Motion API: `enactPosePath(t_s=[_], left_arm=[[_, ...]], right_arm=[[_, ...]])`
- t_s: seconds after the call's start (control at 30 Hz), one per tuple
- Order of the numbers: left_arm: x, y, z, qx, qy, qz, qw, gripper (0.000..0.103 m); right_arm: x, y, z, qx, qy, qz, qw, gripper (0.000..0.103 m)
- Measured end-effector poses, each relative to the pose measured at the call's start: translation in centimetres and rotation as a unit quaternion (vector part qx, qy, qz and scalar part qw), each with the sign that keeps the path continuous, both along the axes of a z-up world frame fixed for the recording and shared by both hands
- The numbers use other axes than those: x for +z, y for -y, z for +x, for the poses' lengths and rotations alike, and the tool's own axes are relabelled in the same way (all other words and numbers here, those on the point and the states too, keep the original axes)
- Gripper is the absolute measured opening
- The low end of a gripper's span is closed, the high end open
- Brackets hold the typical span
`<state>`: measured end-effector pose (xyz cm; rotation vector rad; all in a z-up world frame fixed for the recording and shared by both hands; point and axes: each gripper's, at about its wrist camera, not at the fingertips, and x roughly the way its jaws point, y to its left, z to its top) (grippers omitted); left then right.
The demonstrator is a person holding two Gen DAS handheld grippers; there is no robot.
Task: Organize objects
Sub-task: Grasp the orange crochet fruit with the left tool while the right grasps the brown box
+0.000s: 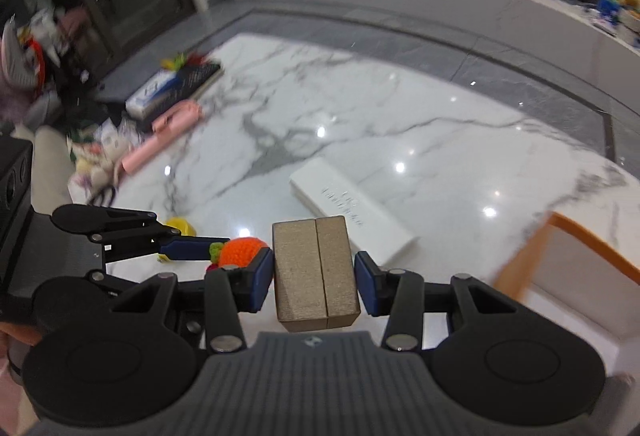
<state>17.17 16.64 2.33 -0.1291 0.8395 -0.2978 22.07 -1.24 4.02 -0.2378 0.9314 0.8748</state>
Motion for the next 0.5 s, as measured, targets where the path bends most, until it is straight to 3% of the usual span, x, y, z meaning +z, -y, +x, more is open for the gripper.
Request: enactPosePath(t_s=[0.27, 0.5], left_arm=[[4.1, 8.4, 0.3, -0.1, 0.06, 0.018, 0.993, 0.052], [3.1, 15.7, 2.1, -0.17, 0.065, 0.049, 0.9821, 0.052]], right_arm=[[4.2, 9.9, -0.7, -0.102, 0.034, 0.016, 0.994, 0.046], [1.0, 16.6, 1.3, -0.195, 0.003, -0.005, 0.981, 0.046]])
